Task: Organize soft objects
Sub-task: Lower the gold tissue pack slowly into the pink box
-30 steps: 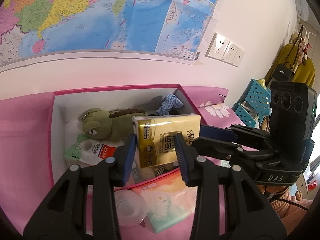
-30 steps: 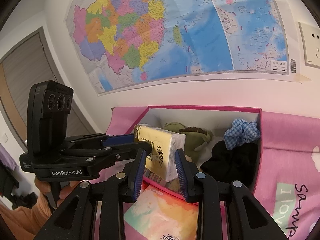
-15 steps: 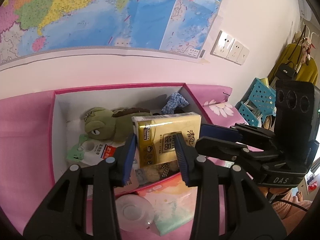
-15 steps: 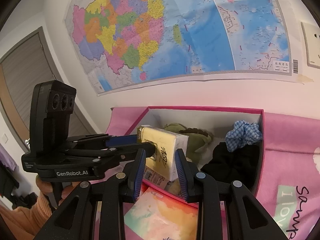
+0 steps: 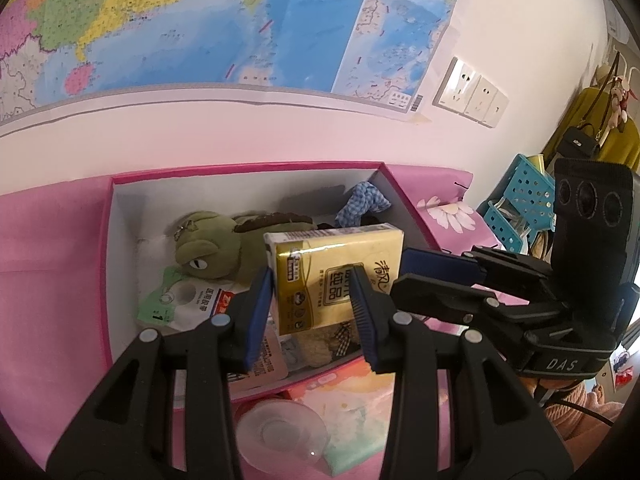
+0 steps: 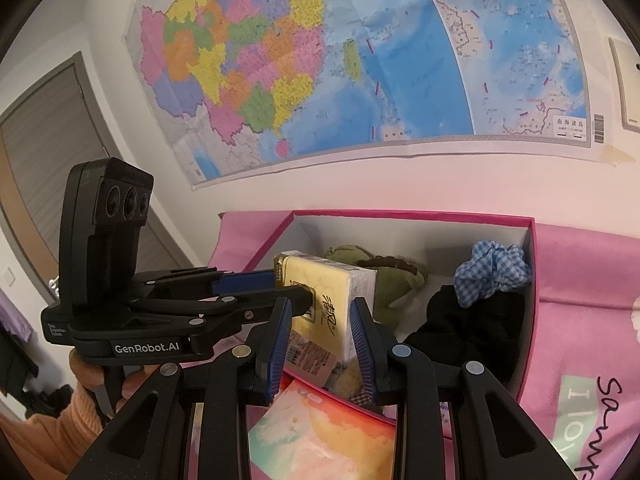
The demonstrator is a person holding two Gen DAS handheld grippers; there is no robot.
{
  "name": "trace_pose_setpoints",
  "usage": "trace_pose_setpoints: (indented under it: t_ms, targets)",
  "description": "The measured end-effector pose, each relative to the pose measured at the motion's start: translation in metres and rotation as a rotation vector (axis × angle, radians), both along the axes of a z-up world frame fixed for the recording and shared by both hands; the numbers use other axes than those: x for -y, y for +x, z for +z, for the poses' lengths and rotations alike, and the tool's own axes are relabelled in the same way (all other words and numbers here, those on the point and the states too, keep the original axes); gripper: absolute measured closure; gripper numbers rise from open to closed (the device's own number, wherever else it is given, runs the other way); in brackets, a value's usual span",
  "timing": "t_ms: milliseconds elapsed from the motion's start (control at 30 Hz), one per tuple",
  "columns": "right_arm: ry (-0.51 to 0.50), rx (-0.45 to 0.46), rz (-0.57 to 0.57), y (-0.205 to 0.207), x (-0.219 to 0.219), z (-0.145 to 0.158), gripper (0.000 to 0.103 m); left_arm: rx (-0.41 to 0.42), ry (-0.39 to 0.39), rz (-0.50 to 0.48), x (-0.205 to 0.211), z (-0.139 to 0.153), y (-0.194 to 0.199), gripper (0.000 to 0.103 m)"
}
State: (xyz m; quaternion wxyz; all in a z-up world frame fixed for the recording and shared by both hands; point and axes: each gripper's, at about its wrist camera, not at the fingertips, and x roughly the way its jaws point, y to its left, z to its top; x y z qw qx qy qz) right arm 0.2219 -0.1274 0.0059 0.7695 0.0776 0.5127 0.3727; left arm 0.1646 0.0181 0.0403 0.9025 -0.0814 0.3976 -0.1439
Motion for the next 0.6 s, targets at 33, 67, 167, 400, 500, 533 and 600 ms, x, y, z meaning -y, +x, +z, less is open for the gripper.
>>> trace_pose_setpoints:
  t_ms: [33, 67, 167, 400, 500, 533, 600]
  targets:
    - [-0.002, -0.002, 0.001, 0.001, -0.001, -0.001, 0.072, -0.003, 0.0, 0.002, -0.001, -0.001, 0.001, 0.062]
    - [-0.002, -0.004, 0.001, 0.001, -0.001, -0.002, 0.072, -0.006, 0.002, 0.003, -0.001, -0.001, 0.001, 0.062]
    - [-0.002, -0.008, 0.005, 0.0, -0.003, -0.004, 0.072, -0.016, 0.0, 0.008, -0.003, -0.005, 0.004, 0.062]
    - [0.012, -0.016, 0.021, -0.001, -0.009, -0.007, 0.073, -0.024, -0.011, 0.001, -0.003, -0.01, 0.007, 0.069]
    - [0.009, -0.023, 0.021, -0.002, -0.008, -0.009, 0.073, -0.024, -0.005, 0.001, -0.004, -0.01, 0.006, 0.069]
    - [0.008, -0.025, 0.022, -0.002, -0.008, -0.01, 0.073, -0.025, -0.006, 0.001, -0.004, -0.01, 0.006, 0.069]
    - [0.008, -0.029, 0.021, -0.002, -0.009, -0.011, 0.073, -0.025, -0.004, 0.001, -0.004, -0.011, 0.006, 0.069]
